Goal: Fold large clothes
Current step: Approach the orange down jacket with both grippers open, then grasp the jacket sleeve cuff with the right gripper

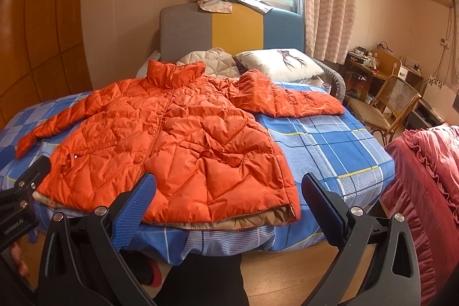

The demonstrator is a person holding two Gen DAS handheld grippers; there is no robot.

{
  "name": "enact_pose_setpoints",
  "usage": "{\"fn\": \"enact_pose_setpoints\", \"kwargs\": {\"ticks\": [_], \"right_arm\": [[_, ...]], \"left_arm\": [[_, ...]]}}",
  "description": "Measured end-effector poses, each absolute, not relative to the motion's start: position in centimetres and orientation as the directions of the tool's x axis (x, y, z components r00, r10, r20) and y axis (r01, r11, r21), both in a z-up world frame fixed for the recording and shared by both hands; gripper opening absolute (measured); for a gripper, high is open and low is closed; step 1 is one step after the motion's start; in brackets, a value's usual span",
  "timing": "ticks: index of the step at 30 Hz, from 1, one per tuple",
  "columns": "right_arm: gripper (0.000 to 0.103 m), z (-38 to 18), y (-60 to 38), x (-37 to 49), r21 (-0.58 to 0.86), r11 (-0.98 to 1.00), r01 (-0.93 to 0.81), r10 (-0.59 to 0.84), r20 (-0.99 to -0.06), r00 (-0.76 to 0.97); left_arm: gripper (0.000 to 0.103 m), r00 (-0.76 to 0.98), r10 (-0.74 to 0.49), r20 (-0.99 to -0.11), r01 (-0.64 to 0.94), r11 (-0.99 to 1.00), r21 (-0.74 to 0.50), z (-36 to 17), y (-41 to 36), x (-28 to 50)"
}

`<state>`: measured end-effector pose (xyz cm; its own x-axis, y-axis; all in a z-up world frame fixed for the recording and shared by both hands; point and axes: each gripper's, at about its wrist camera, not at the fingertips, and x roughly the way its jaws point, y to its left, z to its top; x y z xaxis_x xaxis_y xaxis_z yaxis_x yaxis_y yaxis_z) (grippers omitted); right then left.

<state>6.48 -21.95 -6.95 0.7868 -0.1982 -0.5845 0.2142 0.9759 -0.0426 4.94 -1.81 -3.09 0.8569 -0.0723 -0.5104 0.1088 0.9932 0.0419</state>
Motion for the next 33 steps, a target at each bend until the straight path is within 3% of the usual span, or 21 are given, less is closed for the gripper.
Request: {"fn": "enact_pose_setpoints", "kwargs": {"ticks": [33], "right_arm": [[0.100, -9.1, -28.1, 16.5, -0.027, 0.946, 0.324, -0.261, -0.658, 0.707]], "left_arm": [[0.101, 0.788, -0.150, -0.598, 0.198, 0.980, 0.015, -4.6, -4.7, 15.5]]}}
